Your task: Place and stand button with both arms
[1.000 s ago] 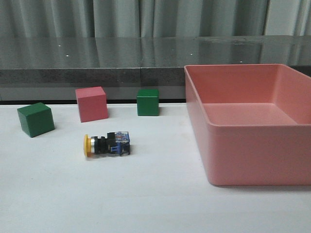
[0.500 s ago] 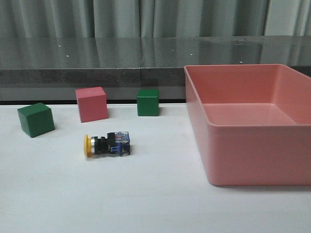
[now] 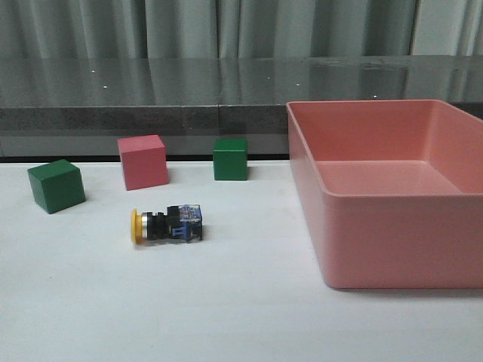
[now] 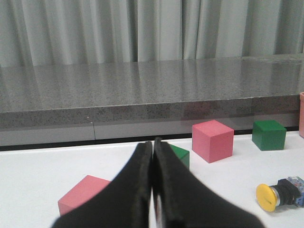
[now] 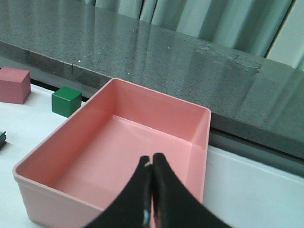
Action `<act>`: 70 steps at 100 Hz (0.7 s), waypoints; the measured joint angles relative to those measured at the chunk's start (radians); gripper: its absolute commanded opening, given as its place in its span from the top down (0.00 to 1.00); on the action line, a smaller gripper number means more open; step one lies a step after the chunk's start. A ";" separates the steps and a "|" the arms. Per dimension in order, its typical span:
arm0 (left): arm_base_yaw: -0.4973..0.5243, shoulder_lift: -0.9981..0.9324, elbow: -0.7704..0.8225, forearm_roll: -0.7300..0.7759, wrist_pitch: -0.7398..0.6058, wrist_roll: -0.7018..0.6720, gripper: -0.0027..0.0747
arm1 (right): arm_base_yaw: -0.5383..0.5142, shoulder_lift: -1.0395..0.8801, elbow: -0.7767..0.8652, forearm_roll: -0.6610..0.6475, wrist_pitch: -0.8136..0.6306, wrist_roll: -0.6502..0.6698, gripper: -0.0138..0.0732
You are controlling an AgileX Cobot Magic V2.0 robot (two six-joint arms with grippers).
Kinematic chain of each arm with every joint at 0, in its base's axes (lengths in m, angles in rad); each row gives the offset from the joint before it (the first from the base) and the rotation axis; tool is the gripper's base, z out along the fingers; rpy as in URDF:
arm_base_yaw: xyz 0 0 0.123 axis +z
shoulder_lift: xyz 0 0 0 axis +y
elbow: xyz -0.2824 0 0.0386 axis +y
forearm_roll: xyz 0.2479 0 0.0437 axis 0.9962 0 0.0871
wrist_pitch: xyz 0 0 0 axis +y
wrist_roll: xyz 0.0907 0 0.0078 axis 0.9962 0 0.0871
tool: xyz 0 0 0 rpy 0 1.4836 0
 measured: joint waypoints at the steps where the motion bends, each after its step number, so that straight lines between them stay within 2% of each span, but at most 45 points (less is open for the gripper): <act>1: 0.000 0.000 0.000 0.000 -0.005 0.000 0.99 | 0.000 0.000 0.000 0.000 0.000 0.000 0.91; 21: 0.000 0.000 0.000 -0.020 -0.121 0.000 0.99 | 0.000 0.000 0.000 0.000 -0.006 0.000 0.91; 44: 0.000 0.000 0.000 -0.191 -0.179 0.000 0.99 | 0.000 0.000 0.004 0.000 -0.014 0.001 0.91; 58: 0.000 0.003 -0.026 -0.252 -0.053 0.000 0.99 | 0.000 0.000 0.004 0.002 -0.027 0.001 0.91; 70: 0.004 0.097 -0.141 -0.220 0.104 0.000 0.99 | 0.000 0.000 0.004 0.002 -0.036 0.001 0.91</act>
